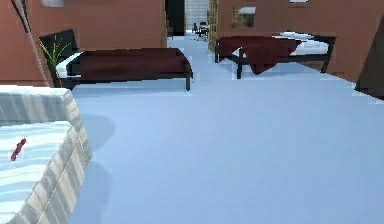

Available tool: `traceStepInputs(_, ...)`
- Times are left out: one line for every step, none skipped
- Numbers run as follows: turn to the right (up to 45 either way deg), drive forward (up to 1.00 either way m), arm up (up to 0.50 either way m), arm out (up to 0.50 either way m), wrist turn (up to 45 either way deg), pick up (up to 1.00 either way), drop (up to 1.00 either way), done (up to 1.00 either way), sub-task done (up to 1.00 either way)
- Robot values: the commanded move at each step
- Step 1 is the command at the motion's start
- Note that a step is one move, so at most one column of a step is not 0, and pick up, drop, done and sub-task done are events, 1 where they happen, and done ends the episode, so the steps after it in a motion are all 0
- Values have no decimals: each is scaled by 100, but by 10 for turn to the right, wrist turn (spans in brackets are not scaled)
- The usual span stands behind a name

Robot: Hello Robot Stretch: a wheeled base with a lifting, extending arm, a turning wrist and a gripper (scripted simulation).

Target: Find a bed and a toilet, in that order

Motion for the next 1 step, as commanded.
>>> traceStepInputs(-90, 0, 0, 0, 0, 0, 0, 0, 0)
